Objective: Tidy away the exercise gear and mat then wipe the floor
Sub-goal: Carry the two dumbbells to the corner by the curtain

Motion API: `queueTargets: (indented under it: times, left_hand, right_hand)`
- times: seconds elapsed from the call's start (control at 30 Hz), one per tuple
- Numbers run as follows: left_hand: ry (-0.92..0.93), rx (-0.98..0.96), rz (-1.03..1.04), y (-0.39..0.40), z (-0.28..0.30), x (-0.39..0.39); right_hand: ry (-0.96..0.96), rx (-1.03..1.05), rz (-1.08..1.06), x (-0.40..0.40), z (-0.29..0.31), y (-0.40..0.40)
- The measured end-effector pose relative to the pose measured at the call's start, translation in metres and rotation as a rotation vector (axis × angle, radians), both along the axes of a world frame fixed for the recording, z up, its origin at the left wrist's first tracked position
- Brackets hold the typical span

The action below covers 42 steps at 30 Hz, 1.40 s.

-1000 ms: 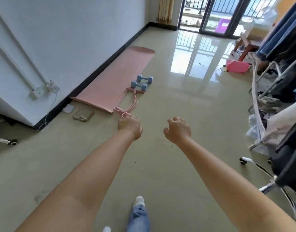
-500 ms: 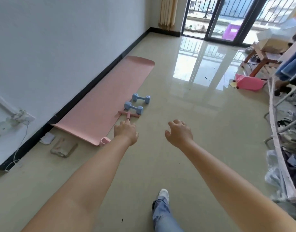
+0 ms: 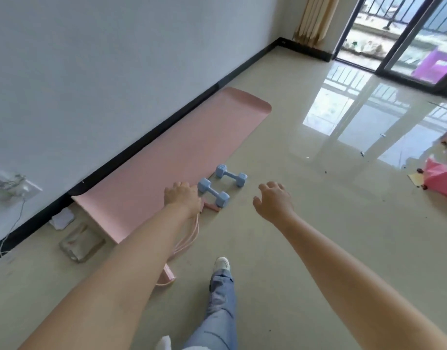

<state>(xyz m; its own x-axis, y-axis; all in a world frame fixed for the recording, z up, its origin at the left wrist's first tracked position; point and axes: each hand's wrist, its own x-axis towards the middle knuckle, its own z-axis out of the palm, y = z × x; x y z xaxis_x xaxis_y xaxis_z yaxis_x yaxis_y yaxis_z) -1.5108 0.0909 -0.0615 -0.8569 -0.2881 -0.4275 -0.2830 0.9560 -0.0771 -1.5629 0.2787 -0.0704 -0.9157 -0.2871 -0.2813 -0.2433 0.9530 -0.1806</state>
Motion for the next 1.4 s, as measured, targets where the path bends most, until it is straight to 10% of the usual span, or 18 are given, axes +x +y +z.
queueTargets:
  times: [0.73,1.17,1.4]
  left_hand:
    - [-0.195,0.213,0.587,-0.055,-0.164,-0.41]
    - [-0.323,0.354,0.836,-0.053,-0.487,-0.467]
    - [-0.216,0.468,1.29,-0.061,-0.679,-0.478]
  right_hand:
    - [-0.454,0.233,0.256,-0.505,-0.174,-0.071]
    - [-0.599,0.297,0.35,-0.576,-0.479,-0.125]
    - [-0.61,0.299,0.453,-0.59,-0.671,-0.165]
